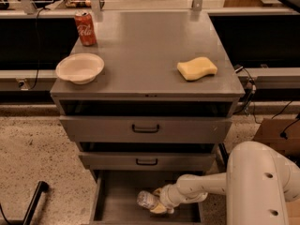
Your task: Place blue plastic bottle into bottom drawer
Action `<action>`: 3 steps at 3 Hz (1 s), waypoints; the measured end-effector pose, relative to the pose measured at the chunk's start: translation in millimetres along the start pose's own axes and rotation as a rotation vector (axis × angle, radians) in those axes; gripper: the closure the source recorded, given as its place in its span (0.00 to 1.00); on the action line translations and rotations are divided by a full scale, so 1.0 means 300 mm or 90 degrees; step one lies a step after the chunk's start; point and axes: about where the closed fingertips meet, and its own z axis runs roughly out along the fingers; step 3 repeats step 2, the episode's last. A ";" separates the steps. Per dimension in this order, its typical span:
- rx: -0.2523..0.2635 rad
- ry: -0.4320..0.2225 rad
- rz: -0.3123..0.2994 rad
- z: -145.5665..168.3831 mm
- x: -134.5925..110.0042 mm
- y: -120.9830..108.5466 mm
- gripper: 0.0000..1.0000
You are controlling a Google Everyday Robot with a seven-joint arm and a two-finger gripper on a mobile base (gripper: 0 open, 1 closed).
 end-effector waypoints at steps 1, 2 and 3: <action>-0.003 -0.001 0.000 0.007 -0.002 0.007 0.00; -0.003 -0.001 0.000 0.007 -0.002 0.008 0.00; -0.003 -0.001 0.000 0.007 -0.002 0.008 0.00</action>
Offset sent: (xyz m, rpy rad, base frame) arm -0.0011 0.0011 -0.0008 0.0010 0.0020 0.0012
